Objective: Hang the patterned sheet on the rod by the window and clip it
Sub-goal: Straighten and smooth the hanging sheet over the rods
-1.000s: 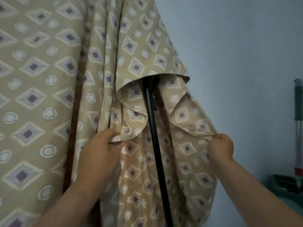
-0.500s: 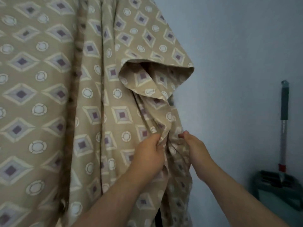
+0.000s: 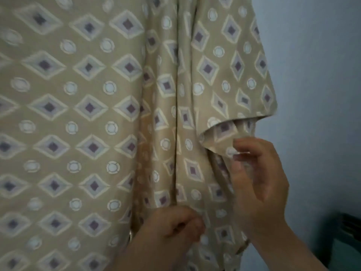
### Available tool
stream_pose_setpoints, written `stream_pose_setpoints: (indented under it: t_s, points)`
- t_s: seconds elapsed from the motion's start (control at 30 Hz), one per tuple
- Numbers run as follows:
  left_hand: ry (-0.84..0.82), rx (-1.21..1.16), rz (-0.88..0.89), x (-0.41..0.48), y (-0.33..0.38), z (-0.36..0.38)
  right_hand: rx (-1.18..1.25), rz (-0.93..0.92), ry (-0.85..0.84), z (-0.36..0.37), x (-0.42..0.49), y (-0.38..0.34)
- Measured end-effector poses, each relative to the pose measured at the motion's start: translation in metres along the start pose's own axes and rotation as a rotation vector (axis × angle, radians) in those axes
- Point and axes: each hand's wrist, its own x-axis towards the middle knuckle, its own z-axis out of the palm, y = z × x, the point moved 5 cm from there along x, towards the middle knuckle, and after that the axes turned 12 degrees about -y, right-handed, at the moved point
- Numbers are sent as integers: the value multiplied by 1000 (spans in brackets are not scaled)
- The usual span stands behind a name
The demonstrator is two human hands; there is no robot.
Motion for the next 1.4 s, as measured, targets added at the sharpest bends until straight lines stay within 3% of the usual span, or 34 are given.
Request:
stream_pose_setpoints:
  t_s: [0.13, 0.23, 0.37, 0.5, 0.6, 0.9, 1.03, 1.1, 1.23, 1.4]
  points:
    - [114, 12, -236, -50, 51, -94, 121, 251, -203, 36, 64, -47]
    - [241, 9, -308, -86, 111, -173, 72, 280, -363, 55, 109, -92]
    - [360, -103, -414, -121, 194, -263, 126, 641, -497, 53, 137, -139]
    - [435, -116, -415, -126, 264, -305, 212, 859, -609, 34, 160, -183]
    - [384, -115, -448, -113, 283, -299, 219, 936, -703, 21, 163, -193]
    - [223, -206, -523, -31, 270, -180, 235, 1316, -355, -41, 142, -87]
    - [233, -288, -575, 18, 254, -154, 655, 1647, 198, -50, 151, -2]
    - [248, -319, -588, 44, 244, -150, 740, 1649, 300, -54, 164, 46]
    - [192, -167, -502, 100, 249, -163, 826, 1653, 183, -61, 202, 97]
    - [29, 200, -368, 178, 280, -191, 529, 1694, -196, -77, 211, 132]
